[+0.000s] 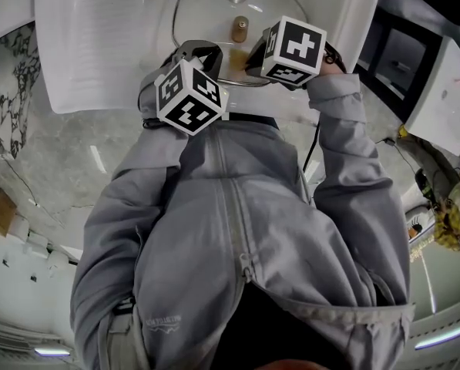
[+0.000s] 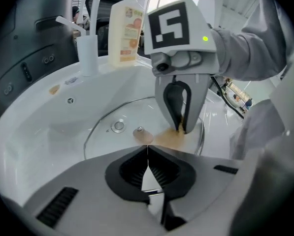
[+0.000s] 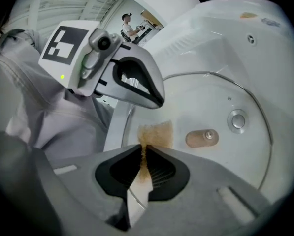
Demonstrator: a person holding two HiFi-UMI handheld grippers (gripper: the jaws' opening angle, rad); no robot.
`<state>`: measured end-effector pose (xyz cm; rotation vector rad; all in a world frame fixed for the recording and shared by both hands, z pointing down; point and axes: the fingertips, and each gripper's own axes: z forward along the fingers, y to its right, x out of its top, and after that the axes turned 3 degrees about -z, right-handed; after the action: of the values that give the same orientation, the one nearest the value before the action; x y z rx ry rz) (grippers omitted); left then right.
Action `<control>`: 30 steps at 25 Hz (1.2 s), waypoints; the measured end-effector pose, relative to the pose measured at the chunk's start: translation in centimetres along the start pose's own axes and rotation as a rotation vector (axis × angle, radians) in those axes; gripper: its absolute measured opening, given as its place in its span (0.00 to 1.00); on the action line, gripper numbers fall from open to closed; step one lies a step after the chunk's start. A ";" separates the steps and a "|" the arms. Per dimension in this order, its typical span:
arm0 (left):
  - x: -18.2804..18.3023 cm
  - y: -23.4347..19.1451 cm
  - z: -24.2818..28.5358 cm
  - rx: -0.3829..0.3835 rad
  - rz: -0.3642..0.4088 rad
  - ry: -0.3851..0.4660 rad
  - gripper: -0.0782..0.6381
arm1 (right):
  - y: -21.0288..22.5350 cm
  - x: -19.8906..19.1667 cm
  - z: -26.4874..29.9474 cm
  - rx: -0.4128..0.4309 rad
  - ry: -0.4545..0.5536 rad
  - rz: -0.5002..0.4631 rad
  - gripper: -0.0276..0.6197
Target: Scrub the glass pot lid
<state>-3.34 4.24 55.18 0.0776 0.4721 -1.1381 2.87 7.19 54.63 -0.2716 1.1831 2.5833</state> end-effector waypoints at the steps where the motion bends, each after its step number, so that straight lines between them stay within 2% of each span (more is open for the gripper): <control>1: -0.1 0.3 0.2 -0.001 0.017 -0.012 0.12 | 0.7 -0.3 -0.1 -0.021 -0.005 0.008 0.09; 4: -0.5 0.9 0.4 -0.023 0.020 -0.026 0.12 | 4.2 -1.2 -0.9 -0.153 -0.040 0.035 0.09; 8: -0.8 1.0 0.4 -0.049 0.010 -0.038 0.12 | 10.9 -1.8 -4.1 -0.442 -0.037 0.041 0.09; 11: -1.1 1.1 0.4 -0.068 -0.003 -0.051 0.12 | 14.3 -1.3 -6.5 -0.592 -0.033 -0.009 0.09; 13: -1.3 1.1 0.4 -0.077 -0.012 -0.057 0.12 | 16.0 -1.1 -7.3 -0.652 -0.069 -0.067 0.09; 19: -1.4 1.7 0.8 -0.100 -0.011 -0.073 0.12 | 18.9 -0.9 -7.0 -0.706 -0.147 -0.182 0.09; 23: -1.5 1.7 0.9 -0.111 -0.013 -0.083 0.12 | 19.9 -1.1 -6.0 -0.717 -0.196 -0.207 0.09; 30: -1.5 1.7 1.0 -0.107 -0.008 -0.080 0.12 | 19.3 -1.3 -4.7 -0.687 -0.259 -0.230 0.09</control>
<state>-2.05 5.91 56.34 -0.0623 0.4616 -1.1179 -2.08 -8.64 65.70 -0.1848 0.1403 2.6183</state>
